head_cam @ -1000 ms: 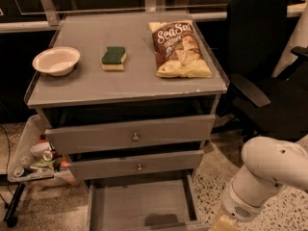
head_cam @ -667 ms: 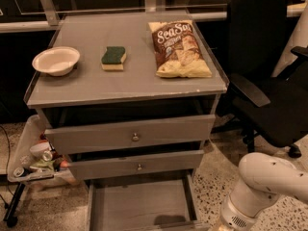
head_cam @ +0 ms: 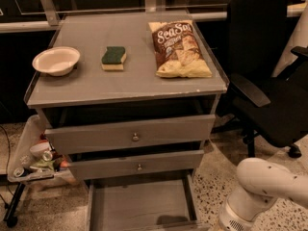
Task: Close bottom drawer
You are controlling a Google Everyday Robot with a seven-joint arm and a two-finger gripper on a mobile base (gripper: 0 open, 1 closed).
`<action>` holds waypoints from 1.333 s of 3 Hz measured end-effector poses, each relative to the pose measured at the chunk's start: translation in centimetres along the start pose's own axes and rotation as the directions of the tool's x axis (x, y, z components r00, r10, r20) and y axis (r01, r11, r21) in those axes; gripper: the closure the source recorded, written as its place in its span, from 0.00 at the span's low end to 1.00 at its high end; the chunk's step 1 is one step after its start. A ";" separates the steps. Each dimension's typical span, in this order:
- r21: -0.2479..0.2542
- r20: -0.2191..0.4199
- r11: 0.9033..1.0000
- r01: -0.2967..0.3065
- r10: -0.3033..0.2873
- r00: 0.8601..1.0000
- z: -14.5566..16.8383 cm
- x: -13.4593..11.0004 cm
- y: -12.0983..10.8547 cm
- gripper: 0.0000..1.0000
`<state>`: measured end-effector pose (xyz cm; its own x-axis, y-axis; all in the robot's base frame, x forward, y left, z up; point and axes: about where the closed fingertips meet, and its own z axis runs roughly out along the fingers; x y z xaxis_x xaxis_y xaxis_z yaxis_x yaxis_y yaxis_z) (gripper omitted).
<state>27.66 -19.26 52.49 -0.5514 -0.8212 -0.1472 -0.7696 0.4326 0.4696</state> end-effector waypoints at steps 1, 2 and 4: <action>-0.063 -0.010 0.996 -0.067 0.067 0.998 5.5 2.7 -1.5 1.00; -0.122 0.002 0.983 -0.137 0.139 0.990 11.2 4.2 -4.4 1.00; -0.193 -0.011 0.969 -0.153 0.154 0.988 14.2 4.8 -3.3 1.00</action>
Offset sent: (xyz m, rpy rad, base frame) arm -0.0339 -0.0117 -0.2166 0.0790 0.2620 -0.1887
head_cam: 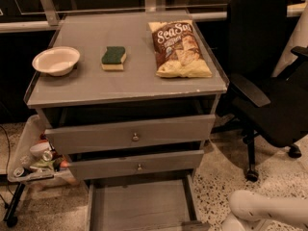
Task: Close bottom drawer
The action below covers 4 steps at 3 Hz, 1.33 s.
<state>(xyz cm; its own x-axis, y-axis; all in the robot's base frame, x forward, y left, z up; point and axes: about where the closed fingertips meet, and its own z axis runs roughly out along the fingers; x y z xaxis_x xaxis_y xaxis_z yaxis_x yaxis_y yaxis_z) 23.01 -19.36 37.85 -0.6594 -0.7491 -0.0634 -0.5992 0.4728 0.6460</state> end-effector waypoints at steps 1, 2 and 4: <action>0.016 0.048 0.999 -0.037 0.036 0.998 1.8 -0.5 -1.8 1.00; 0.010 0.174 0.993 -0.114 0.110 0.979 3.4 -1.3 -5.3 1.00; -0.028 0.369 0.956 -0.291 0.280 0.886 5.9 -2.5 -13.0 1.00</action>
Offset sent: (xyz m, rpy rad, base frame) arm 0.0693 -0.0118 -0.1007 0.0935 -0.1058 -0.4053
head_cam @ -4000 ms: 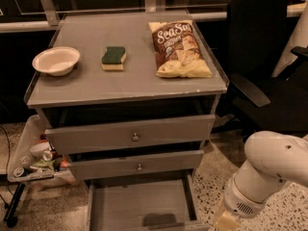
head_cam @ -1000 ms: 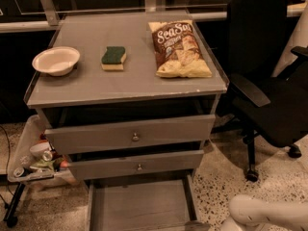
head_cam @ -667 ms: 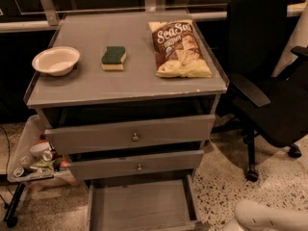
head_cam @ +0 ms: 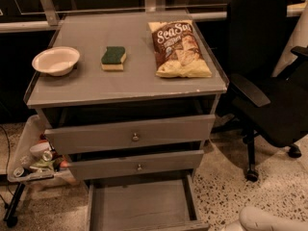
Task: Close bottom drawer
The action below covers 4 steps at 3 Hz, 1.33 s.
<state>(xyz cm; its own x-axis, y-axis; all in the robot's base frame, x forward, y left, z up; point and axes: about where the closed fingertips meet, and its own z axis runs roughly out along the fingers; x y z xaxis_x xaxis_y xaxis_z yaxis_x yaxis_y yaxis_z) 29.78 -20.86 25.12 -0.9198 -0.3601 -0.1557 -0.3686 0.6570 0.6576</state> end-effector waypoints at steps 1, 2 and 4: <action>-0.017 -0.006 1.000 -0.008 0.008 1.000 0.7 0.1 -0.1 1.00; -0.049 0.069 0.999 -0.024 0.027 0.997 3.0 -1.3 -1.2 1.00; -0.088 0.195 0.995 -0.042 0.058 0.979 6.8 -5.4 -3.1 1.00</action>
Offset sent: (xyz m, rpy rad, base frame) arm 0.0352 0.0321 -0.0627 0.1406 -0.0483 -0.1431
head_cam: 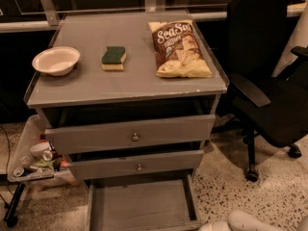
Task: Close bottom drawer
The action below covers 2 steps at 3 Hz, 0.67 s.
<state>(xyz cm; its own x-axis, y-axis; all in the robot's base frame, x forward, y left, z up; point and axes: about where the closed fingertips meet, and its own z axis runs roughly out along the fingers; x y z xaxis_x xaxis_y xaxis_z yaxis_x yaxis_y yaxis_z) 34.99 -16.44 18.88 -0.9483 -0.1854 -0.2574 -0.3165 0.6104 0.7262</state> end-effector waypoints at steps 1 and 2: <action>0.005 0.037 1.000 -0.004 0.004 0.999 1.2 -1.5 -0.8 1.00; 0.030 0.062 1.000 0.006 -0.008 0.998 1.8 -3.5 -1.7 1.00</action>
Offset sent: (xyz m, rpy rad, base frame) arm 0.0616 0.0107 -0.0224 -0.0138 -0.0725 -0.0770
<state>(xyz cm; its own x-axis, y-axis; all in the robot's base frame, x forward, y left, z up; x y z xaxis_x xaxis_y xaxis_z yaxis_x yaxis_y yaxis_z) 38.89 -15.43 17.39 -0.9424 -0.1423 -0.3026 -0.3218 0.6322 0.7048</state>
